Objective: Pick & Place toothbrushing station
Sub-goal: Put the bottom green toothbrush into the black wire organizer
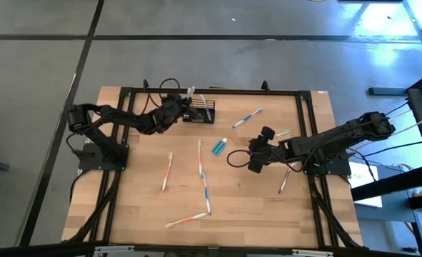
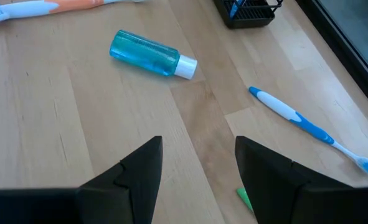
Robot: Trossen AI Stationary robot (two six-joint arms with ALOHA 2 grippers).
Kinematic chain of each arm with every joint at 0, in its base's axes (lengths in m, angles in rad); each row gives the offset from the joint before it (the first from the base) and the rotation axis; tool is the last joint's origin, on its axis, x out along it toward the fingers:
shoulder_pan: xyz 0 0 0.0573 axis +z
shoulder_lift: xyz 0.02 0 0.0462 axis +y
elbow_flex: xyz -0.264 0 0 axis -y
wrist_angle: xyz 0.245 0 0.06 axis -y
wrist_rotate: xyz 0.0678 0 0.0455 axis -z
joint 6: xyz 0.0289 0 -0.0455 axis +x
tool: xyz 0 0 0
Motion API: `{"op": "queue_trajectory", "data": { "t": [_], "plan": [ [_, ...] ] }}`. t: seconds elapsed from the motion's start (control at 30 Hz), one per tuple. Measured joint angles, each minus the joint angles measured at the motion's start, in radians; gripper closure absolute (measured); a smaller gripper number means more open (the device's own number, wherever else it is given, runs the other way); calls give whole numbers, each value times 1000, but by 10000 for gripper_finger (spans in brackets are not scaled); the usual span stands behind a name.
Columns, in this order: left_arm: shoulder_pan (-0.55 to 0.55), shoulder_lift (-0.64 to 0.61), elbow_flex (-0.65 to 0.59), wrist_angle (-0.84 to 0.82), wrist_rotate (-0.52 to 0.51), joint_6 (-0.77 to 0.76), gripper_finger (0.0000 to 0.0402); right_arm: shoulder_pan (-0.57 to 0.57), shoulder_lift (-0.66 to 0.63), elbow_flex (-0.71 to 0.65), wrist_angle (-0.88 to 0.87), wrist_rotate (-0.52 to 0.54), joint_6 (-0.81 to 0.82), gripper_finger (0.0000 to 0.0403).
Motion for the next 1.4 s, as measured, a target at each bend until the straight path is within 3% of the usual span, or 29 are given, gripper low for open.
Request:
{"op": "queue_trajectory", "data": {
  "t": [0.37,0.53,1.03,1.4],
  "plan": [
    [1,-1,2,-19,-1,6,372,0,0,0,0,0,3,198],
    [0,-1,2,-29,0,72,358,0,0,0,0,0,3,198],
    [8,0,0,-29,0,75,316,0,0,0,0,0,2,198],
    [6,-20,0,-26,2,145,249,1,0,0,1,-51,2,198]
  ]
}}
